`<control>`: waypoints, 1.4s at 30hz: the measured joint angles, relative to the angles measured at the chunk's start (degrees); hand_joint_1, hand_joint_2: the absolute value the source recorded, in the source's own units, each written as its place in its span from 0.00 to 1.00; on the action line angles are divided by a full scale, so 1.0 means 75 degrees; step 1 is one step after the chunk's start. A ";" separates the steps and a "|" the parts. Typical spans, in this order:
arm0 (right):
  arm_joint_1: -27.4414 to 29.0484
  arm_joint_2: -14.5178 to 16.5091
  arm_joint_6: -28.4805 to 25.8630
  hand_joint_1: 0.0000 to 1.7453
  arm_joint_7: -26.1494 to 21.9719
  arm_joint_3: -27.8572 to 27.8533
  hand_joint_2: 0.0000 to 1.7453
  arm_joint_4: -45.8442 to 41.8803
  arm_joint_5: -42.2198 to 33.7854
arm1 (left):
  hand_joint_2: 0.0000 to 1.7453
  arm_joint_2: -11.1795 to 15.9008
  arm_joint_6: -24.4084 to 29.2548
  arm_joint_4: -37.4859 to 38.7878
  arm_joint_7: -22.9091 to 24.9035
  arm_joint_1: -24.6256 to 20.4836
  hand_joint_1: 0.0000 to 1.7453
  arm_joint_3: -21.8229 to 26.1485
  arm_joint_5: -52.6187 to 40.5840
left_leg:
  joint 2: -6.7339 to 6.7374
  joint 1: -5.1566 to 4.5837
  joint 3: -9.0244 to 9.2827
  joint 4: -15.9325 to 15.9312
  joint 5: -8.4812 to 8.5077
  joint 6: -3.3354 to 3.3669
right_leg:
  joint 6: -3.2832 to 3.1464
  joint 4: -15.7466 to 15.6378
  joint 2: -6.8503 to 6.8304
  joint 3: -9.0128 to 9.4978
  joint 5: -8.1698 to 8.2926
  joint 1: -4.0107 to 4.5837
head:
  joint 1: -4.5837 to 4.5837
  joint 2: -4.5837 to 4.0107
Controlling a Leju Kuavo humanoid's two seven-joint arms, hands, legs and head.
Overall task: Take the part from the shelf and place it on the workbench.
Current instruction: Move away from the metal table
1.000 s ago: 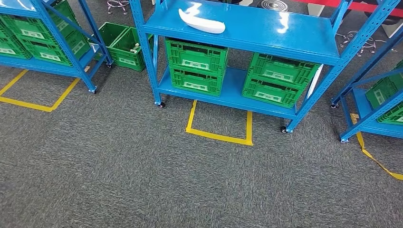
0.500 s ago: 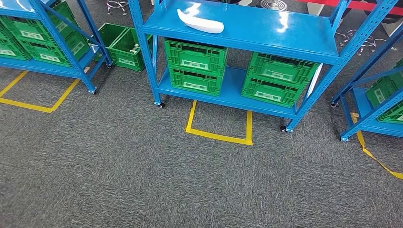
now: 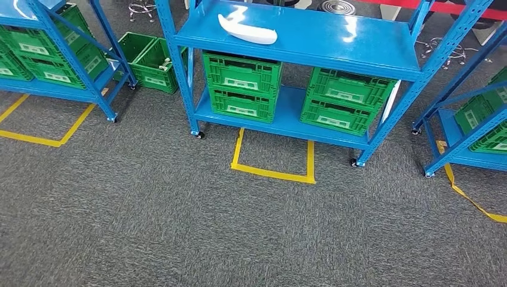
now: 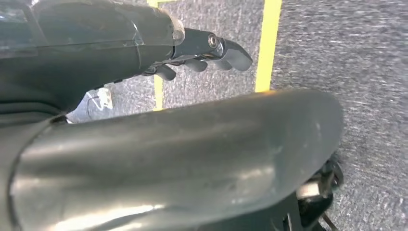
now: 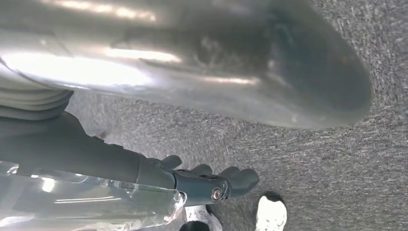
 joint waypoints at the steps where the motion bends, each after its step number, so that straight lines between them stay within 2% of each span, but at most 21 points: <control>1: -0.0025 -0.0001 -0.0001 0.00 0.0000 0.0000 0.00 0.0001 0.0000 | 0.00 -0.0002 0.0000 0.0000 0.0001 0.0000 0.00 0.0000 -0.0001 | 0.0078 -0.0020 0.0037 0.0003 -0.0039 -0.0043 | -0.0042 -0.0350 -0.0136 0.0162 0.0117 0.0025 | 0.0023 0.0000; 2: -0.0047 0.0001 -0.0001 0.00 0.0000 0.0000 0.00 0.0001 0.0000 | 0.00 -0.0001 0.0000 0.0000 0.0001 0.0000 0.00 0.0000 -0.0001 | 0.0163 -0.0040 0.0065 0.0006 -0.0071 -0.0087 | -0.0088 -0.0525 -0.0212 0.0234 0.0135 0.0054 | 0.0019 0.0000; 3: -0.0056 0.0002 -0.0001 0.00 0.0000 0.0000 0.00 0.0003 0.0000 | 0.00 0.0001 0.0000 0.0000 0.0001 -0.0002 0.00 0.0000 -0.0002 | 0.0255 -0.0058 0.0085 0.0005 -0.0096 -0.0126 | -0.0144 -0.0546 -0.0186 0.0235 0.0102 0.0084 | 0.0000 0.0000; 4: -0.0054 0.0002 -0.0001 0.00 0.0000 0.0000 0.00 0.0004 0.0000 | 0.00 0.0001 0.0000 0.0000 0.0002 -0.0005 0.00 0.0000 -0.0003 | 0.0353 -0.0058 0.0116 -0.0003 -0.0120 -0.0164 | -0.0208 -0.0544 -0.0078 0.0223 0.0104 0.0076 | -0.0025 0.0000; 5: -0.0036 0.0002 -0.0001 0.00 0.0000 -0.0001 0.00 0.0005 -0.0001 | 0.00 0.0001 0.0000 0.0000 0.0002 -0.0010 0.00 0.0000 -0.0004 | 0.0306 -0.0047 0.0144 0.0012 -0.0171 -0.0211 | -0.0255 -0.0556 0.0018 0.0224 0.0110 0.0064 | -0.0047 0.0000; 7: -0.0022 0.0000 0.0000 0.00 0.0000 -0.0002 0.00 0.0007 0.0000 | 0.00 0.0001 0.0004 -0.0001 0.0002 -0.0018 0.00 -0.0001 -0.0007 | -0.0117 -0.0006 0.0017 0.0372 -0.0455 -0.0300 | -0.0345 -0.0584 0.0198 0.0241 0.0129 0.0022 | -0.0104 0.0000; 8: -0.0025 -0.0001 0.0001 0.00 0.0000 -0.0003 0.00 0.0007 0.0001 | 0.00 0.0001 0.0009 -0.0001 0.0004 -0.0018 0.00 -0.0001 -0.0009 | -0.0375 0.0016 -0.0183 0.0784 -0.0684 -0.0333 | -0.0378 -0.0589 0.0286 0.0243 0.0135 0.0011 | -0.0161 0.0000; 9: -0.0033 -0.0004 0.0001 0.00 0.0000 -0.0003 0.00 0.0007 0.0004 | 0.00 0.0001 0.0019 -0.0001 0.0012 -0.0015 0.00 -0.0003 -0.0009 | -0.0510 0.0028 -0.0464 0.1315 -0.0924 -0.0349 | -0.0400 -0.0589 0.0383 0.0238 0.0135 0.0010 | -0.0229 0.0000; 10: -0.0033 -0.0006 0.0002 0.00 0.0000 -0.0003 0.00 0.0007 0.0007 | 0.00 0.0001 0.0029 0.0000 0.0020 -0.0010 0.00 -0.0006 -0.0009 | -0.0530 0.0033 -0.0750 0.1817 -0.1093 -0.0356 | -0.0415 -0.0588 0.0480 0.0235 0.0133 0.0015 | -0.0289 0.0000; 11: -0.0025 -0.0007 0.0003 0.00 0.0000 -0.0003 0.00 0.0007 0.0008 | 0.00 0.0001 0.0038 0.0000 0.0031 -0.0007 0.00 -0.0012 -0.0009 | -0.0527 0.0035 -0.0971 0.2139 -0.1128 -0.0355 | -0.0422 -0.0586 0.0568 0.0238 0.0130 0.0021 | -0.0331 0.0000; 12: -0.0015 -0.0008 0.0004 0.00 0.0000 -0.0004 0.00 0.0007 0.0009 | 0.00 0.0001 0.0046 0.0000 0.0042 -0.0006 0.00 -0.0021 -0.0009 | -0.0524 0.0034 -0.1073 0.2194 -0.1000 -0.0344 | -0.0427 -0.0584 0.0643 0.0245 0.0125 0.0025 | -0.0363 0.0000; 13: -0.0008 -0.0007 0.0006 0.00 0.0000 -0.0005 0.00 0.0007 0.0009 | 0.00 0.0001 0.0053 0.0000 0.0047 -0.0006 0.00 -0.0031 -0.0009 | -0.0525 0.0034 -0.1030 0.1954 -0.0732 -0.0322 | -0.0425 -0.0583 0.0712 0.0260 0.0118 0.0026 | -0.0388 0.0000; 15: -0.0001 -0.0002 0.0012 0.00 0.0000 -0.0009 0.00 0.0007 0.0021 | 0.00 0.0001 0.0066 0.0000 0.0062 -0.0012 0.00 -0.0044 -0.0004 | -0.0619 0.0030 -0.0676 0.1003 -0.0100 -0.0248 | -0.0397 -0.0577 0.0816 0.0298 0.0089 0.0031 | -0.0429 0.0000; 16: -0.0001 -0.0001 0.0018 0.00 0.0000 -0.0011 0.00 0.0007 0.0036 | 0.00 0.0001 0.0069 0.0000 0.0069 -0.0016 0.00 -0.0046 0.0001 | -0.0680 0.0026 -0.0502 0.0579 0.0076 -0.0209 | -0.0363 -0.0566 0.0859 0.0302 0.0071 0.0038 | -0.0445 0.0000; 17: 0.0002 0.0000 0.0023 0.00 0.0000 -0.0012 0.00 0.0007 0.0053 | 0.00 0.0001 0.0070 0.0000 0.0079 -0.0018 0.00 -0.0047 0.0007 | -0.0739 0.0020 -0.0394 0.0317 0.0152 -0.0177 | -0.0322 -0.0562 0.0883 0.0298 0.0060 0.0040 | -0.0453 0.0000; 18: 0.0003 -0.0004 0.0029 0.00 0.0000 -0.0012 0.00 0.0006 0.0066 | 0.00 -0.0002 0.0070 0.0000 0.0095 -0.0019 0.00 -0.0047 0.0013 | -0.0771 0.0020 -0.0356 0.0205 0.0139 -0.0163 | -0.0311 -0.0549 0.0894 0.0289 0.0034 0.0049 | -0.0452 0.0000; 22: 0.0001 -0.0004 0.0051 0.00 0.0000 -0.0017 0.00 0.0012 0.0082 | 0.00 0.0000 0.0070 0.0005 0.0135 -0.0010 0.00 -0.0050 0.0048 | -0.0751 0.0016 -0.0329 0.0148 0.0127 -0.0163 | -0.0409 -0.0567 0.0881 0.0316 0.0016 0.0050 | -0.0376 0.0000; 28: -0.0002 -0.0002 0.0060 0.00 0.0000 -0.0033 0.00 0.0018 0.0086 | 0.00 -0.0002 0.0067 0.0006 0.0145 -0.0011 0.00 -0.0050 0.0059 | -0.0688 -0.0001 -0.0298 0.0150 0.0090 -0.0097 | -0.0354 -0.0648 0.0911 0.0377 0.0031 0.0039 | -0.0294 0.0000; 33: -0.0001 0.0000 0.0066 0.00 0.0000 -0.0045 0.00 0.0025 0.0090 | 0.00 -0.0002 0.0067 0.0006 0.0145 -0.0012 0.00 -0.0050 0.0058 | -0.0657 -0.0029 -0.0272 0.0153 0.0057 -0.0045 | -0.0231 -0.0658 0.0931 0.0393 0.0010 0.0010 | -0.0278 0.0000; 42: -0.0001 0.0002 0.0066 0.00 0.0000 -0.0066 0.00 0.0027 0.0090 | 0.00 -0.0002 0.0067 0.0006 0.0145 -0.0012 0.00 -0.0050 0.0058 | -0.0657 -0.0030 -0.0255 0.0152 0.0047 -0.0039 | -0.0200 -0.0654 0.0932 0.0400 -0.0011 0.0010 | -0.0297 0.0000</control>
